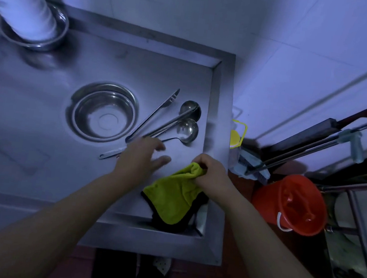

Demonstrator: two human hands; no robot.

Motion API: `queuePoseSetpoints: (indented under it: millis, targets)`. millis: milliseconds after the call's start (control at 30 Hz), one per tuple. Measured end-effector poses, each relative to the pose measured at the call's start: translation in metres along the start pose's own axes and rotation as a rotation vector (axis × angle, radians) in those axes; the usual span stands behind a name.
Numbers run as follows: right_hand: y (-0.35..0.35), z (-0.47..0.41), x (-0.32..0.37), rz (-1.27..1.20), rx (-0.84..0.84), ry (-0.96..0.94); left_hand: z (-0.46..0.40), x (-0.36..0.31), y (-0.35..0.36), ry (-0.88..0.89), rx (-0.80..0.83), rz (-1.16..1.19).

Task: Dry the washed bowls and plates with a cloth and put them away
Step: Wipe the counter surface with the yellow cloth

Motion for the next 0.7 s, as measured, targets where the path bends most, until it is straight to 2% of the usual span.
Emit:
queuePoseSetpoints:
  millis: [33, 67, 133, 233, 333, 433, 500, 600, 700]
  targets:
    - [-0.005, 0.006, 0.002, -0.003, -0.001, -0.02, 0.012, -0.003, 0.014, -0.009, 0.116, 0.108]
    - [-0.009, 0.013, 0.004, -0.013, -0.002, -0.034, 0.023, -0.005, 0.029, -0.024, 0.225, 0.118]
    - [-0.016, 0.024, 0.006, -0.051, -0.01, -0.052, 0.039, -0.009, 0.046, -0.055, 0.314, 0.074]
    - [-0.026, 0.04, 0.006, -0.025, -0.051, -0.064, 0.049, -0.026, 0.051, -0.021, 0.281, 0.172]
    - [-0.027, 0.053, 0.014, 0.217, 0.009, -0.123, 0.054, -0.041, 0.064, 0.065, 0.328, 0.203]
    - [-0.021, 0.065, 0.028, 0.52, 0.093, -0.216, 0.055, -0.033, 0.07, -0.004, 0.362, 0.036]
    - [-0.022, 0.072, 0.035, 0.636, 0.099, -0.263, 0.054, -0.035, 0.069, -0.022, 0.369, -0.064]
    - [-0.023, 0.078, 0.039, 0.704, 0.14, -0.288, 0.057, -0.04, 0.058, -0.054, 0.357, -0.037]
    - [-0.03, 0.08, 0.043, 0.649, 0.156, -0.28, 0.062, -0.052, 0.032, -0.017, 0.324, -0.008]
Point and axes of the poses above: each hand's wrist, its own z-axis away from the middle knuckle, its own y-axis out of the palm, x = y × z, the point moved 10 cm from there along -z, towards the middle knuckle, and after that the axes turned 11 degrees about x, right-handed, at the moved point
